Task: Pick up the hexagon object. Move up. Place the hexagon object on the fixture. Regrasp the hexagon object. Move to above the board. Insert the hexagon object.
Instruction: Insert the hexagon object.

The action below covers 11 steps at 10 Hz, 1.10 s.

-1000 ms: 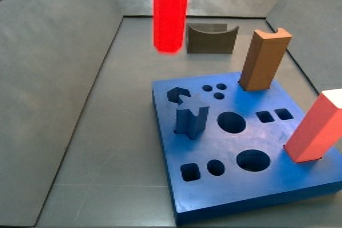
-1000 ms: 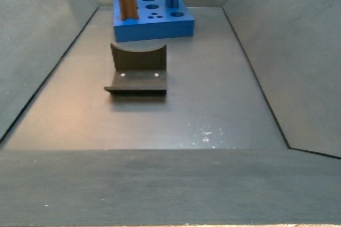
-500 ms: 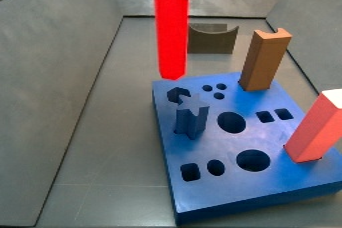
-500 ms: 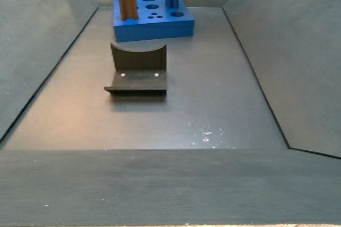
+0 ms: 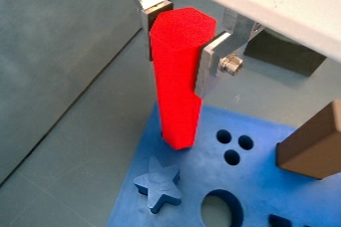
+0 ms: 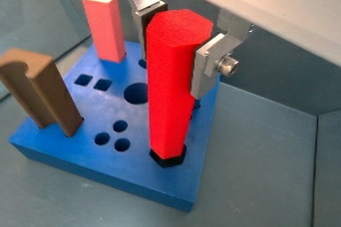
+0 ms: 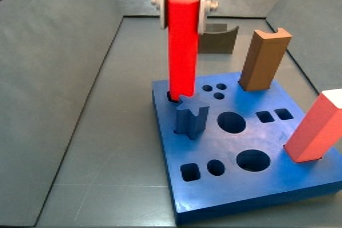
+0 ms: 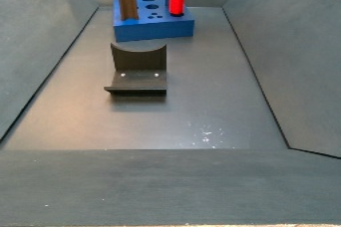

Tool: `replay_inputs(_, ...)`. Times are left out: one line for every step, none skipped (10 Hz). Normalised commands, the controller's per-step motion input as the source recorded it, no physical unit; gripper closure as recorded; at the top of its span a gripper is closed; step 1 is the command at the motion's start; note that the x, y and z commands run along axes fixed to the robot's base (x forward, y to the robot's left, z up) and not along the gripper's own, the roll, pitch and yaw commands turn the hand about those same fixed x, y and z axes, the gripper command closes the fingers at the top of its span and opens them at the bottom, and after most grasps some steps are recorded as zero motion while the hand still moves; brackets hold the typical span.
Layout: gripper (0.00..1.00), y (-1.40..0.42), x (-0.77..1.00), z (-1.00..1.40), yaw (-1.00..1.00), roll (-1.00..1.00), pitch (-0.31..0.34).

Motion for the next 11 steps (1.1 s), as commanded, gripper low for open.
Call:
replay_inputs(1.00,0.03,0.00,-0.27,-0.02,0.00,0.043)
replay_inputs(1.00,0.04,0.00,-0.27,-0.02,0.00,0.011)
replay_inputs(1.00,0.10,-0.06,-0.24,-0.06,0.00,0.036)
replay_inputs(1.00,0.13,-0.09,-0.17,-0.07,0.00,0.053)
replay_inputs(1.00,0.17,-0.09,-0.13,-0.05,0.00,0.063)
replay_inputs(1.00,0.11,-0.02,-0.17,-0.02,0.00,0.077)
replay_inputs(1.00,0.06,0.00,-0.26,0.00,0.00,0.064)
replay_inputs(1.00,0.00,0.10,-0.48,0.00,0.01,0.069)
replay_inputs(1.00,0.00,0.06,-0.78,0.00,0.05,0.020)
replay_inputs(1.00,0.00,0.11,-0.75,0.00,0.05,0.044)
replay_inputs(1.00,0.00,0.11,-0.69,0.00,0.06,0.051)
